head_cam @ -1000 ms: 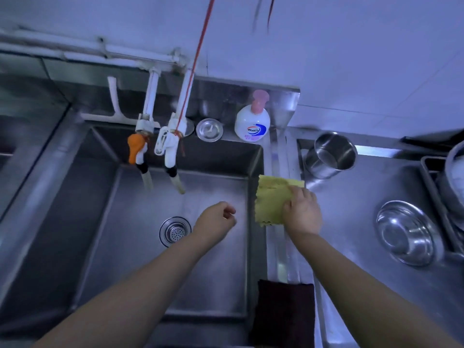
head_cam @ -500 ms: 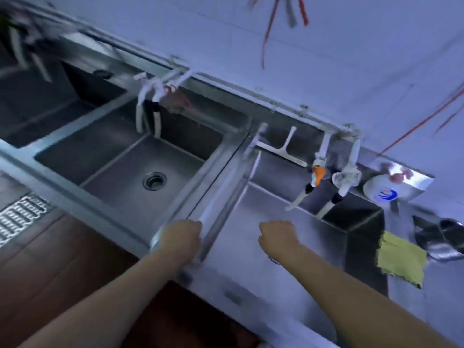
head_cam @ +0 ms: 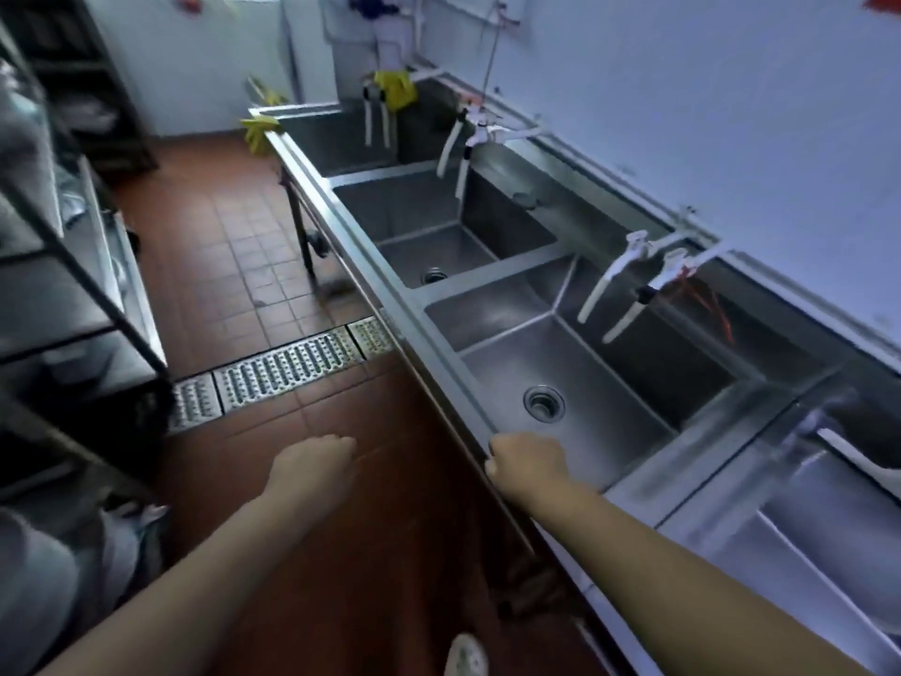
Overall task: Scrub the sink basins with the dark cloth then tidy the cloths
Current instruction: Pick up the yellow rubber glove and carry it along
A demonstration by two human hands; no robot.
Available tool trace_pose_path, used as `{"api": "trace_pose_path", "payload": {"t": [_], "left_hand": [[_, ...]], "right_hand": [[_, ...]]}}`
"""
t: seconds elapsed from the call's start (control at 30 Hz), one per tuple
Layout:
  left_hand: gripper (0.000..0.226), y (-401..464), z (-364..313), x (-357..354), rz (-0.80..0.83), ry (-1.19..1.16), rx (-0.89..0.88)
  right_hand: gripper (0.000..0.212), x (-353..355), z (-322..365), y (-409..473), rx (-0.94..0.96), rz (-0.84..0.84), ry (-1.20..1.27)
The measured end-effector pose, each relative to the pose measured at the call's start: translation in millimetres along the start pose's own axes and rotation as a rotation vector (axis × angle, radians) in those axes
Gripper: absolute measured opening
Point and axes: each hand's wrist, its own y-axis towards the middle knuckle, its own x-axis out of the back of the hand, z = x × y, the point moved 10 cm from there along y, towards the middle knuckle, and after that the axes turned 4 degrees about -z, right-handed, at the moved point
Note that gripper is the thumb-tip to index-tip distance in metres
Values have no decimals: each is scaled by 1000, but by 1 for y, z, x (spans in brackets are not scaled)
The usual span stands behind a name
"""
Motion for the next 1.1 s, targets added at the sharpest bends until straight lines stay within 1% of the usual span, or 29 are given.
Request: {"api": "trace_pose_path", "payload": {"t": [0.17, 0.27, 0.37, 0.47, 0.57, 0.7, 0.87, 1.1], "left_hand": [[27, 40, 65, -1, -1, -41, 118], [27, 79, 99, 4, -5, -29, 171], [27, 123, 135, 18, -13, -45, 244], [28, 160, 168, 32, -22, -63, 314], [27, 190, 199, 42, -23, -49, 367], [24, 227, 238, 46, -5, -80, 422], [26, 282, 283, 47, 5, -96, 450], [26, 395, 378, 63, -46, -130, 418]], "right_hand": [[23, 24, 62, 85, 153, -23, -49], [18, 37, 87, 142, 235, -49, -70], [22, 54, 101, 205, 280, -66, -78], [17, 69, 112, 265, 309, -37, -49], [22, 89, 128, 321, 349, -50, -59], [18, 106, 154, 384, 391, -50, -26], [24, 119, 182, 456, 388, -64, -1], [25, 145, 228, 582, 325, -95, 14]]}}
